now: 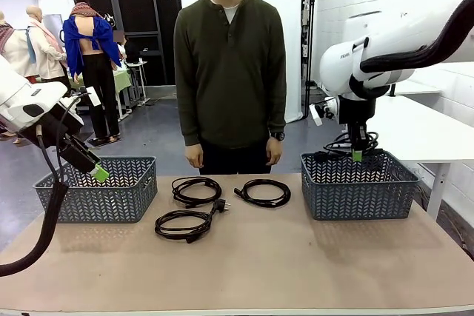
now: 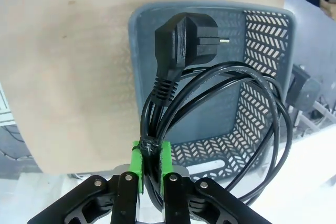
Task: Organize the cables according to human instructions.
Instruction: Pick up a bundle of cables and place it in the basket indicated by the human.
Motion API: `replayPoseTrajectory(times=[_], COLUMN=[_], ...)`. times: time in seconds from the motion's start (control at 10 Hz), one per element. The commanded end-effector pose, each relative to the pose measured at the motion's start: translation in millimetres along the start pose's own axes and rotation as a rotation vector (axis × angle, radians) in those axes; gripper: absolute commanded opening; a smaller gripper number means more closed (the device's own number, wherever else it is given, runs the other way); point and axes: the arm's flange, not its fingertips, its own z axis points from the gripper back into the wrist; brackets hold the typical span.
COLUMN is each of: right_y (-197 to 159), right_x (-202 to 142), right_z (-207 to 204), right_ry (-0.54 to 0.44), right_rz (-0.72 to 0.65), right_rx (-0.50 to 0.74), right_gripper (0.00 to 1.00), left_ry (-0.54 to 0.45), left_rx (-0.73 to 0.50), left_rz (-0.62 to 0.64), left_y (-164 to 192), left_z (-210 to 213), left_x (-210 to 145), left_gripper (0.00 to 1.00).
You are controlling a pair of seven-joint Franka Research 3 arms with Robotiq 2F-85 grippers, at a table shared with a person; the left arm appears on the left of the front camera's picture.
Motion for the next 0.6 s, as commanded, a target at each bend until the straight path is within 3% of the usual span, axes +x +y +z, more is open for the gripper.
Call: replayPoseTrajectory(times=[0.0, 0.5], right_y=[-9, -35], right_x=[-6, -24], right_z=[-12, -41], right_ry=[0.017, -0.011], right_rz=[0.05, 0.064], right_rx=[-0.027, -0.058], right_gripper=[0.0, 0.0], left_ry=[-0.017, -0.017], left_rx=[-0.016, -0.016], left_rz=[-0.005, -0.005], left_y=[3, 3], left_z=[1, 1], left_x=[-1, -1], left_gripper=[1.0, 1.0])
